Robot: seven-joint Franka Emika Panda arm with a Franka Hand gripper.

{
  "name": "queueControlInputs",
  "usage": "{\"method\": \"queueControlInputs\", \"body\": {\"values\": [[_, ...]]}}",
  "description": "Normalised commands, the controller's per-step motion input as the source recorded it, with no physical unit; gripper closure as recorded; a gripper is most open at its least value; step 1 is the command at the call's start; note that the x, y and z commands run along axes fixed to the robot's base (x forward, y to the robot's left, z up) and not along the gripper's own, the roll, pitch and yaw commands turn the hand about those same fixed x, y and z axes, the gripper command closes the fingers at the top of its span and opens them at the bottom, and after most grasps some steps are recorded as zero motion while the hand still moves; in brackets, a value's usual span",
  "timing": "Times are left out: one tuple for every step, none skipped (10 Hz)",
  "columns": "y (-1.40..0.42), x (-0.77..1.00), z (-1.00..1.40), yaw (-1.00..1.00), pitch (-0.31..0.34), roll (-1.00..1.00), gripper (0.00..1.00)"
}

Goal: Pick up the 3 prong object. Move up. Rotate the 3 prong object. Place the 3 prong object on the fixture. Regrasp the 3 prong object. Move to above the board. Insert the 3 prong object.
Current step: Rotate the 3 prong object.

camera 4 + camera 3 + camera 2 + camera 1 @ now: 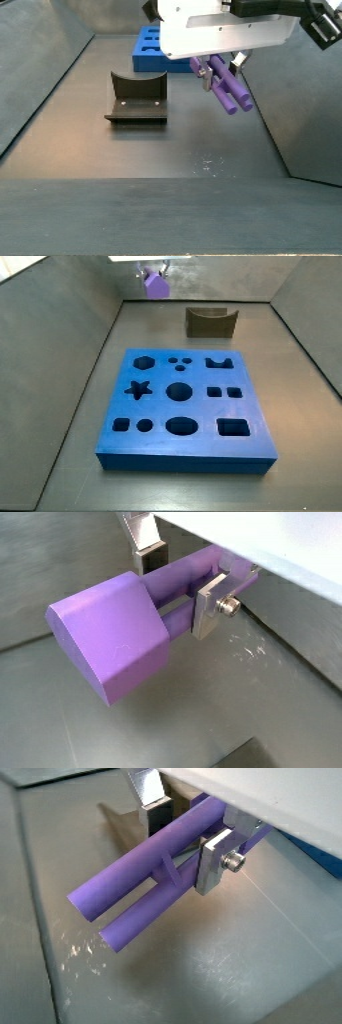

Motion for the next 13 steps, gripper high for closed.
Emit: {"method": "queueControlInputs", "body": {"values": [[0.02,0.02,-0.03,-1.00,-0.017,-0.02,1.00],[0.02,0.02,-0.03,-0.88,-0.017,-0.02,1.00],[0.02,0.02,-0.03,-0.50,-0.017,-0.02,1.00],[0.02,0.02,-0.03,-0.38,-0.017,-0.02,1.00],[0.02,0.02,-0.03,-0.22,-0.017,-0.02,1.00],[0.00,0.00,-1.00,0.00,0.000,0.00,1.00],[0.00,0.01,-1.00,0.02,-0.012,0.01,1.00],[0.01,0.01,-1.00,0.02,-0.017,0.02,1.00],[0.02,0.02,-1.00,0.00,-0.016,0.06,1.00],[0.01,0.03,-1.00,0.00,-0.007,0.09,1.00],[0.01,0.04,-1.00,0.00,0.000,0.11,1.00],[0.01,0.04,-0.90,0.01,0.008,0.13,1.00],[0.01,0.05,-0.79,0.01,0.005,0.15,1.00]]}}
